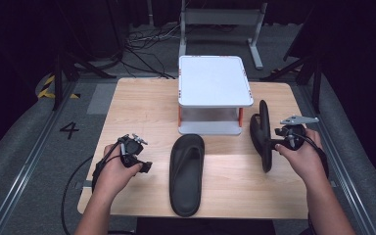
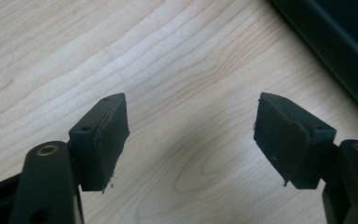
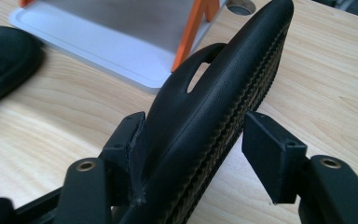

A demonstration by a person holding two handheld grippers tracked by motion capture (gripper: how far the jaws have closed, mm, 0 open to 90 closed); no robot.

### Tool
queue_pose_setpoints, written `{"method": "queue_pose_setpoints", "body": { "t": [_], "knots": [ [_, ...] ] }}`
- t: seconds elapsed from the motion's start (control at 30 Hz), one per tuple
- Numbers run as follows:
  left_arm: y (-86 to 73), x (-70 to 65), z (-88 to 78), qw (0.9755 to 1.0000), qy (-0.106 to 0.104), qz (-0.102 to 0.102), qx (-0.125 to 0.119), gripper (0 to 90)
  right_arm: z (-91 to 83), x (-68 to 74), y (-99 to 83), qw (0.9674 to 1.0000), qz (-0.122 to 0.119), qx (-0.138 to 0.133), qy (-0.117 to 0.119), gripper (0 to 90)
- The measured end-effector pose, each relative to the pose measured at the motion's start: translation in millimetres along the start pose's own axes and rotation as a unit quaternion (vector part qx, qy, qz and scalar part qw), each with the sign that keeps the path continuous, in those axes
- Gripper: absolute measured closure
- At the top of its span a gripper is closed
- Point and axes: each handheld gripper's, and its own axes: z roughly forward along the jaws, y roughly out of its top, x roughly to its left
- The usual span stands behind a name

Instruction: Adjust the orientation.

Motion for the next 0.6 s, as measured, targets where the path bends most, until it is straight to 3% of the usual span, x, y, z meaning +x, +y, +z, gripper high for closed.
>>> {"method": "queue_pose_setpoints", "body": {
  "t": [0.2,0.37,0.5,0.6],
  "knots": [
    [-4.9,2.4,-1.6,1.0000,0.003,0.001,0.000,27.1,13.5,-3.1,0.5,0.9998,0.018,-0.005,0.009,37.6],
    [-2.7,2.7,-1.9,1.0000,0.003,-0.002,-0.005,27.1,6.2,-7.9,-0.9,0.9998,0.020,-0.005,0.003,40.6],
    [4.7,0.8,0.1,1.0000,0.001,0.007,-0.007,27.0,-3.8,-18.6,-8.6,0.9986,0.052,-0.009,-0.004,42.3],
    [14.5,-3.7,5.4,0.9998,-0.005,0.019,-0.006,27.0,-13.1,-28.0,-17.2,0.9976,0.063,-0.012,-0.024,44.4]
  ]
}}
